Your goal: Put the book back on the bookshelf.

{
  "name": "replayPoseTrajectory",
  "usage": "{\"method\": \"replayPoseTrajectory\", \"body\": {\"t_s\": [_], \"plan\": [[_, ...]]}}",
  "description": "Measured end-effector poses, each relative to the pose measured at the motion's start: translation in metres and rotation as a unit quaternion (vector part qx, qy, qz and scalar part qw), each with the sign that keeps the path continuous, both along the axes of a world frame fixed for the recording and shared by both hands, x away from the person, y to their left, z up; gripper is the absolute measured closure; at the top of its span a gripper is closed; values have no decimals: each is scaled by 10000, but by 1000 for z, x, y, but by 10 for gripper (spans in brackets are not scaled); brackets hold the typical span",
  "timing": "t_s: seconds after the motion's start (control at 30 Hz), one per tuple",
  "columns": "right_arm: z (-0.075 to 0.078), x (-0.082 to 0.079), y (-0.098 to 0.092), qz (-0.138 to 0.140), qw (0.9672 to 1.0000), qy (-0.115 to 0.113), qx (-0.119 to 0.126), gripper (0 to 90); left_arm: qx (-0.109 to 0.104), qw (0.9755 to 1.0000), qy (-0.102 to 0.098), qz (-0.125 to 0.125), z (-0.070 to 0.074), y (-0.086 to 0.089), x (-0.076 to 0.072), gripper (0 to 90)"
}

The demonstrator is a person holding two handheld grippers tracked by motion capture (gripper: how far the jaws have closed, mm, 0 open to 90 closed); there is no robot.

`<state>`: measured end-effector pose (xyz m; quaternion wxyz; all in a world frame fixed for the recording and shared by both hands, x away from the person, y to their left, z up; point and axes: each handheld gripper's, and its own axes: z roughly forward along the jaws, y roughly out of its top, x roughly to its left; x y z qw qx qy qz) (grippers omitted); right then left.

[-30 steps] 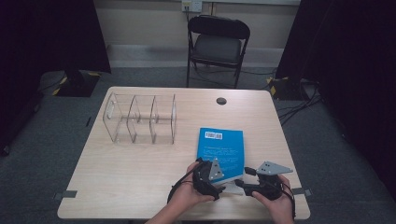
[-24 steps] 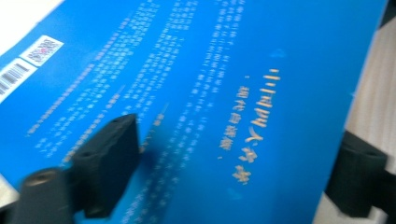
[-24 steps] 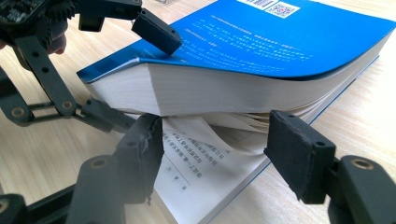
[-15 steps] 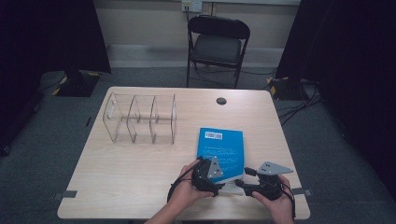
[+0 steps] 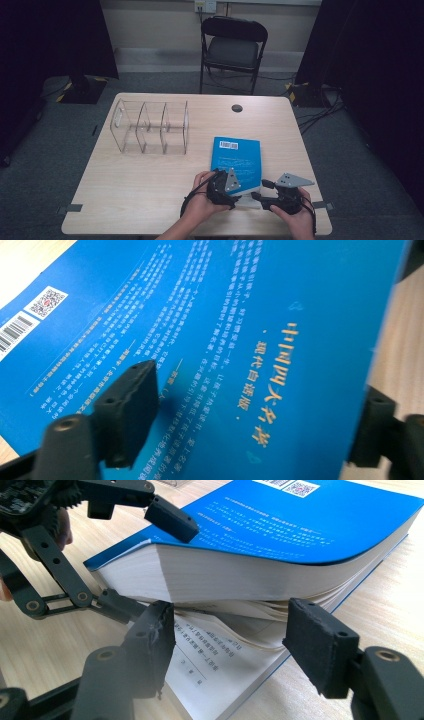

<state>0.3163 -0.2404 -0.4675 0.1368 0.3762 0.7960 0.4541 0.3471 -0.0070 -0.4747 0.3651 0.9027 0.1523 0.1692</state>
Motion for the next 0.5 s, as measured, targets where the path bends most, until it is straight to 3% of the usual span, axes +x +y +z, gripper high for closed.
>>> {"method": "replayPoseTrajectory", "body": {"t_s": [0.23, 0.33, 0.37, 0.5], "plan": [[-1, 2, -1, 11, 10000, 44, 76, 356, -7, 10000, 22, -97, 2, 0, 0, 331], [-4, 3, -2, 16, 9999, 108, 81, 320, 131, 9998, -12, -161, 5, -2, -3, 385], [-4, 4, -3, 9, 9999, 116, 65, 315, 171, 9996, -62, -196, 6, -2, -4, 401], [-10, 6, -7, -48, 9997, 170, -161, 308, 181, 9996, 65, -219, 11, -1, -4, 483]]}}
